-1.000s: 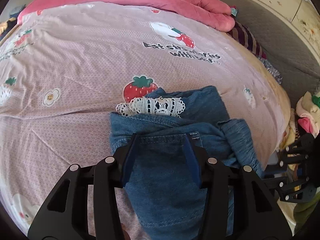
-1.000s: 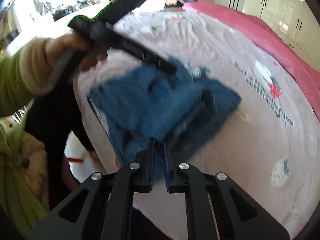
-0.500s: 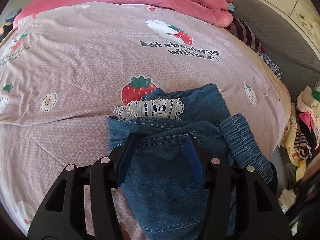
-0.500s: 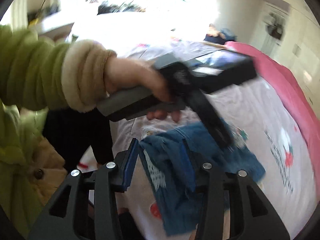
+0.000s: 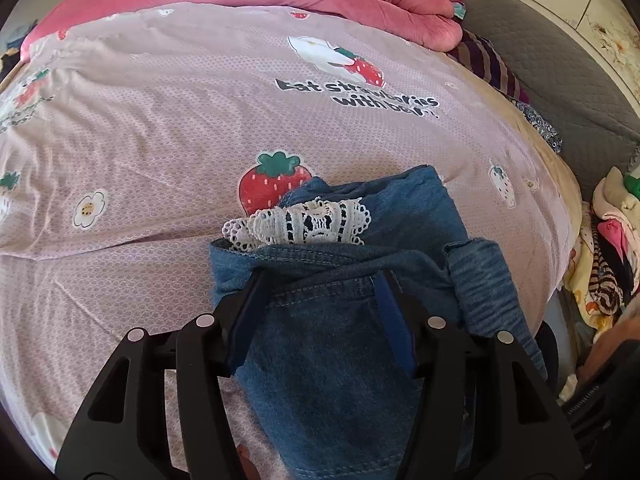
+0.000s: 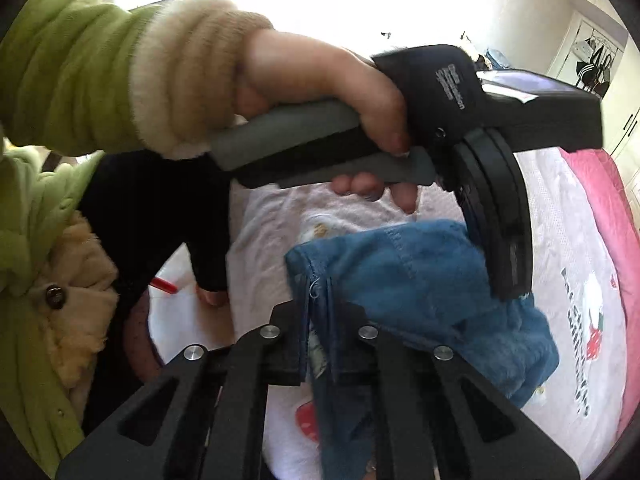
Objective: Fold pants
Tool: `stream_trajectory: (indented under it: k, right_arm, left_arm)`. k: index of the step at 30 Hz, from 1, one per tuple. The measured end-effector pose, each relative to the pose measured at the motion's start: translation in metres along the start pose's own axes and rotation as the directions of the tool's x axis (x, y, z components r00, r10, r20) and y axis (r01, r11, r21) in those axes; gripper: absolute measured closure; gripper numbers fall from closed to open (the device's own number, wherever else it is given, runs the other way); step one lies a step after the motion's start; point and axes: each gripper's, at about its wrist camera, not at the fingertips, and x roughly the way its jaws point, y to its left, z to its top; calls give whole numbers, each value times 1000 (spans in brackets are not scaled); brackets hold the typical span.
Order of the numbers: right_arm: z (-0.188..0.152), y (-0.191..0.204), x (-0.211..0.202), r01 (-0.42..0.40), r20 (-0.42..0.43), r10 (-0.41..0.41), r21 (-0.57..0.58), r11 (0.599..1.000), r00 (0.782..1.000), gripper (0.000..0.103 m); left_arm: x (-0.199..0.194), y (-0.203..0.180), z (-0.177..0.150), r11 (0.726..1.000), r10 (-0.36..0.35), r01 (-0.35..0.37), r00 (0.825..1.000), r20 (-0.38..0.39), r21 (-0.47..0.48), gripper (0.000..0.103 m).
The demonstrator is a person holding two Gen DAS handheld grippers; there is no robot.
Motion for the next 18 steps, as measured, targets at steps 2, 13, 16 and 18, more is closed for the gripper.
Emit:
stream_trajectory:
  k: [2, 13, 16, 18]
  right_arm:
    - [-5, 4, -1, 7, -1, -7, 4, 1000, 1000, 95]
    - [15, 18, 0, 71, 102, -69, -22, 997, 992, 84]
    - [25, 24, 21, 104, 57, -99, -97, 990, 993, 82]
    - [27, 25, 33, 124, 33, -121, -128, 984, 992, 82]
  left_arm:
    - [2, -1, 1, 1000, -5, 5, 1000, -2, -2, 52]
    - [5, -5, 2, 1000, 18, -17, 1000, -12, 15, 50]
    - [4, -4, 1, 1000, 18, -18, 1000, -11, 12, 50]
    - [5, -4, 1, 1000, 18, -18, 1000, -9, 12, 50]
